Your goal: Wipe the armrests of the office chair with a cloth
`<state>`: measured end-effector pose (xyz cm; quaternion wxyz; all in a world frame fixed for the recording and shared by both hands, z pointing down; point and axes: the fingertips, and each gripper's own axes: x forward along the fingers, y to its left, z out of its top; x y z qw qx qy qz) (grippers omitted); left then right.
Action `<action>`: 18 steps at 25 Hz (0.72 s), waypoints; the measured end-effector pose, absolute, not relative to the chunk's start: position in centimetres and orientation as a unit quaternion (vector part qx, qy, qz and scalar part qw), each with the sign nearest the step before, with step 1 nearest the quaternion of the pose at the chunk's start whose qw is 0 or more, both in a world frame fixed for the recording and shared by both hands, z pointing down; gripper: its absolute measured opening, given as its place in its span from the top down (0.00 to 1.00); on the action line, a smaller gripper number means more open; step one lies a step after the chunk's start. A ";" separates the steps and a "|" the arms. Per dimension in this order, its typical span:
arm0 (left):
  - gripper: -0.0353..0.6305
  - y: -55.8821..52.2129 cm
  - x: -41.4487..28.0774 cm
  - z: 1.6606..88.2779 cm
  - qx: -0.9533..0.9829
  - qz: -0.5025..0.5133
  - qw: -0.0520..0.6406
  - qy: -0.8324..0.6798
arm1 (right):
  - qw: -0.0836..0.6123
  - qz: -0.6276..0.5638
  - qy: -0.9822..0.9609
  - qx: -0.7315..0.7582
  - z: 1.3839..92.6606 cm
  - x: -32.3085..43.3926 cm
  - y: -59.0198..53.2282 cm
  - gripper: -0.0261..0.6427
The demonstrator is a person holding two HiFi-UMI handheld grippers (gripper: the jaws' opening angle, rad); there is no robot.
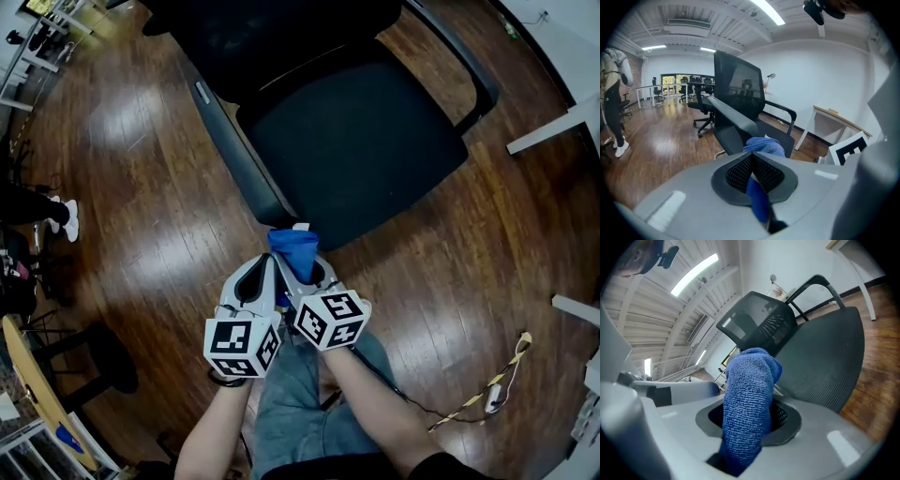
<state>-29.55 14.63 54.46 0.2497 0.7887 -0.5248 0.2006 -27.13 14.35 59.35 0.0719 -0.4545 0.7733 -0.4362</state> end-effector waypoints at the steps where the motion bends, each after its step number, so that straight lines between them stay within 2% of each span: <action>1: 0.94 14.9 -29.3 54.9 0.790 0.206 0.252 -0.520 | 0.073 -0.440 0.769 -0.459 59.8 -26.9 14.5 0.76; 18: 0.94 14.5 -25.3 60.8 0.800 0.215 0.265 -0.493 | 0.018 -0.467 0.744 -0.476 70.0 -24.1 15.2 0.76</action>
